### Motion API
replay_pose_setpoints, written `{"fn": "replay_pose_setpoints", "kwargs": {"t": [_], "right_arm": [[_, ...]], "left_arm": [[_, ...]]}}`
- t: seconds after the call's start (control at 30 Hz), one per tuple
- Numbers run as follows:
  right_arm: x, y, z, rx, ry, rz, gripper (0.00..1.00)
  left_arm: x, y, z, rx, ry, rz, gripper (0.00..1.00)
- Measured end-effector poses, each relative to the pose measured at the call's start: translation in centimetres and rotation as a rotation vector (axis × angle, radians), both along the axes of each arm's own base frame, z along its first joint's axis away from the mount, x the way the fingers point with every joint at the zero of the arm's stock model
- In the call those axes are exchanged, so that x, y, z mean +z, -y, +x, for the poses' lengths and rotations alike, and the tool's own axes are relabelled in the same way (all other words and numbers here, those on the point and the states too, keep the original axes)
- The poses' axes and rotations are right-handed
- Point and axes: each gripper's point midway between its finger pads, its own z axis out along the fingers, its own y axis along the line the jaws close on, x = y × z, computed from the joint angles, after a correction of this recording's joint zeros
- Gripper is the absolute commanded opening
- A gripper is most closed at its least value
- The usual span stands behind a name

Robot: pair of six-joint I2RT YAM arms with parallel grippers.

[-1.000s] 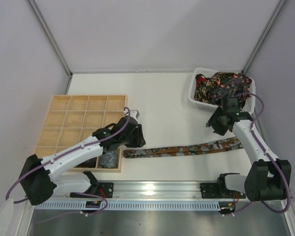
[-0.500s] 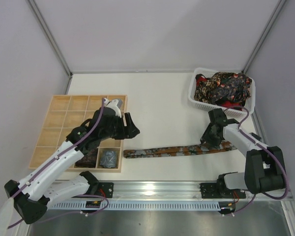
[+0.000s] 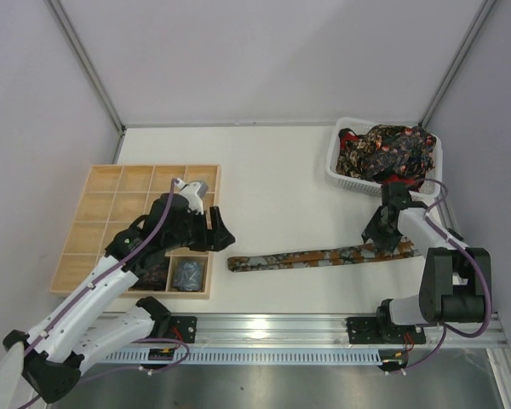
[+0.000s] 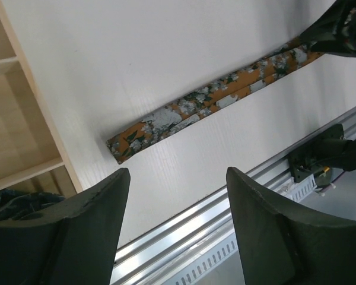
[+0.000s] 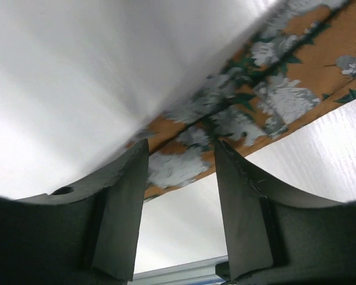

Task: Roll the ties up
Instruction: Flatten the tie, then roll the tie

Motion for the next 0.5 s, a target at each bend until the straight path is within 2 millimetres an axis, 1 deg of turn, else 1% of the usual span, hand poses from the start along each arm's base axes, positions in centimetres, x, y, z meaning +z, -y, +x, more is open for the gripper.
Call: {"fn": "replay_pose_setpoints", "kwargs": {"t": [0.07, 0.1, 0.13, 0.17, 0.23, 0.27, 0.3, 0.33, 0.37, 0.4, 0.43, 0.5], "right_arm": [[1.1, -1.1, 0.7, 0.044, 0.016, 0.009, 0.58], [2.0, -2.2, 1.4, 0.081, 0.039, 0.021, 0.59], [3.0, -3.8, 2.0, 0.132, 0.065, 0.045, 0.59], [3.8, -5.2, 2.5, 0.175, 0.085, 0.065, 0.59], [6.2, -9.4, 3.8, 0.294, 0.154, 0.127, 0.57], [7.2, -11.3, 4.1, 0.344, 0.183, 0.157, 0.54], [8.3, -13.7, 4.3, 0.405, 0.219, 0.196, 0.51], [9.1, -16.0, 4.2, 0.460, 0.250, 0.241, 0.46], [9.6, -18.3, 3.9, 0.508, 0.272, 0.287, 0.44], [9.7, -20.3, 3.3, 0.546, 0.280, 0.331, 0.42], [9.8, -22.2, 2.6, 0.579, 0.286, 0.378, 0.34], [9.2, -24.6, 1.6, 0.609, 0.281, 0.445, 0.29]], "left_arm": [[-1.3, -0.6, 0.2, 0.008, -0.026, 0.018, 0.72], [-2.2, -1.0, 0.3, 0.020, -0.045, 0.034, 0.73], [-2.9, -1.2, 0.4, 0.025, -0.064, 0.051, 0.74], [-4.1, -1.5, 0.5, 0.029, -0.096, 0.078, 0.74], [-6.0, -1.8, 0.6, 0.035, -0.154, 0.114, 0.73], [-6.8, -2.0, 0.5, 0.039, -0.186, 0.124, 0.71], [-7.5, -2.2, 0.6, 0.046, -0.209, 0.126, 0.67], [-8.1, -2.5, 0.5, 0.053, -0.231, 0.119, 0.57], [-8.6, -2.7, 0.5, 0.064, -0.249, 0.114, 0.54], [-8.8, -3.0, 0.5, 0.068, -0.259, 0.113, 0.52], [-8.9, -3.1, 0.5, 0.072, -0.267, 0.108, 0.52], [-8.8, -3.0, 0.7, 0.068, -0.268, 0.088, 0.52]]}}
